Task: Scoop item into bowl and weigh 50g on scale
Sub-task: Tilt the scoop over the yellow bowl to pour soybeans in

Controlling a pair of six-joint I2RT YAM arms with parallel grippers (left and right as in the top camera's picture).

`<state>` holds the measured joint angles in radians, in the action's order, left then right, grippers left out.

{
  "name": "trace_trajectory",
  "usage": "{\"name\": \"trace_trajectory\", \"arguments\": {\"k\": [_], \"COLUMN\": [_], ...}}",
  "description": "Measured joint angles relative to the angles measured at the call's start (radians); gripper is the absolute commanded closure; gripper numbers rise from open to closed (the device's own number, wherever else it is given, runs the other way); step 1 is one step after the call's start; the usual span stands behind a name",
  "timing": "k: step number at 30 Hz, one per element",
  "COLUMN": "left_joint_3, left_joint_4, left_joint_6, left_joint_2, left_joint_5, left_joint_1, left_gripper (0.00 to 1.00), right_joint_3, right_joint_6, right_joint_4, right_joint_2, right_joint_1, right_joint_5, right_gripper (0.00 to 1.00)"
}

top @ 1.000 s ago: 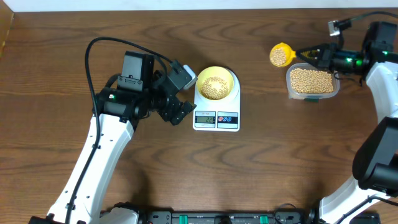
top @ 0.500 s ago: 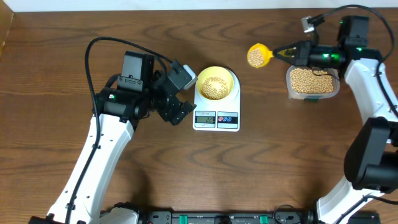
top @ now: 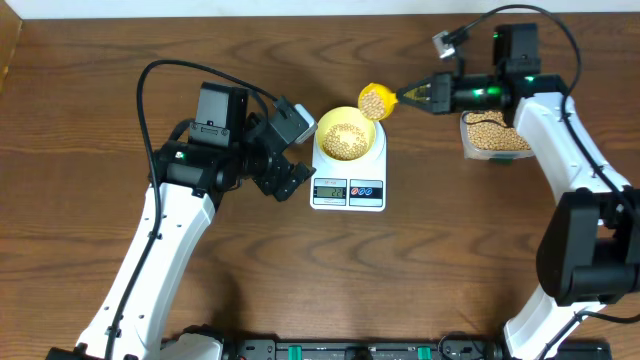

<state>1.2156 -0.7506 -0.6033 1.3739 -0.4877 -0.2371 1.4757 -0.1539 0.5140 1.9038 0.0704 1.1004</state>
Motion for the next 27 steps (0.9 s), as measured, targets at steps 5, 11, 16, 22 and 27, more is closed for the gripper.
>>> {"name": "trace_trajectory", "arguments": {"k": [5,11,16,22,27], "left_joint_3": [0.0,0.0,0.0,0.0,0.0], "left_joint_4": [0.0,0.0,0.0,0.0,0.0], "left_joint_6": [0.0,0.0,0.0,0.0,0.0], "left_joint_2": [0.0,0.0,0.0,0.0,0.0], "left_joint_5": [0.0,0.0,0.0,0.0,0.0], "left_joint_1": [0.0,0.0,0.0,0.0,0.0], "left_gripper": [0.12,0.12,0.12,0.12,0.12], "right_joint_3": [0.0,0.0,0.0,0.0,0.0], "right_joint_6": [0.006,0.018,0.065,0.171,0.247], "right_joint_4": [-0.003,-0.007,-0.007,-0.007,-0.007], "right_joint_2": [0.002,0.001,0.002,0.002,0.002], "right_joint_1": [0.047,0.08,0.098,0.129,0.132], "right_joint_5": [-0.025,-0.082,-0.136,-0.158,-0.159], "right_gripper": [0.99,0.99,0.99,0.99,0.99]}}
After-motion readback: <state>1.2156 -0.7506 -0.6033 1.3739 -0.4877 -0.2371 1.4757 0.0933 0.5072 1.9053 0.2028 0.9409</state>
